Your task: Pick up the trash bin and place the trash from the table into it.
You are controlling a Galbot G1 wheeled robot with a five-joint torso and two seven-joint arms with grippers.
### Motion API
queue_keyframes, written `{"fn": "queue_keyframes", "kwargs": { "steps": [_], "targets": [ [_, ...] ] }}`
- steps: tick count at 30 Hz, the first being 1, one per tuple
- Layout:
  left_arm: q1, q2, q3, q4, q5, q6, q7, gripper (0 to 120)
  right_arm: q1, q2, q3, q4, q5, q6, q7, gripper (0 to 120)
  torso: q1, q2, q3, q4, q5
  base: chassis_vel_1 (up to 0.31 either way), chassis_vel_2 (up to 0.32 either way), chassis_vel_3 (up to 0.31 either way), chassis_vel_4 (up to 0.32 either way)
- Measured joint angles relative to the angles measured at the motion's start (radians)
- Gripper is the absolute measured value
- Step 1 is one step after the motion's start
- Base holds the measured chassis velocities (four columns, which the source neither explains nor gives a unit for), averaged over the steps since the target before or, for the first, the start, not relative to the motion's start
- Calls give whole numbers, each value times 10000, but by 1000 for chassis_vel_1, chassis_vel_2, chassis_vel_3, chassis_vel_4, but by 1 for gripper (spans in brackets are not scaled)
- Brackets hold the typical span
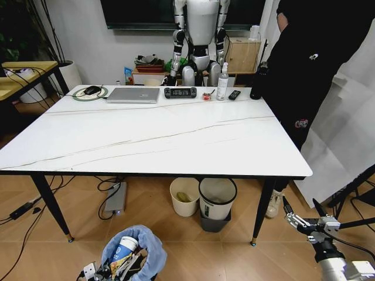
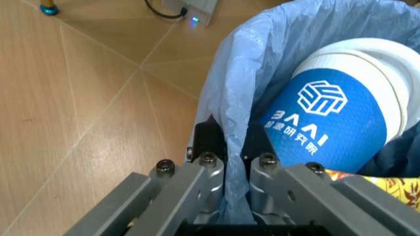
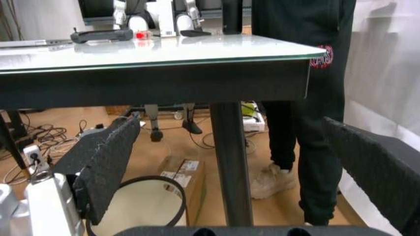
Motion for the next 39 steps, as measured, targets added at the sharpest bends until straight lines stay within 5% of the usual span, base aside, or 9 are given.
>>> {"fn": "queue_keyframes", "kwargs": {
  "steps": [39],
  "targets": [
    [-863,70,-75,1416,187,-588,129,0,0,0,0,0,0,0,0,100,-763,-1812,-1050,-1,0,0,0,0,0]
  ]
}}
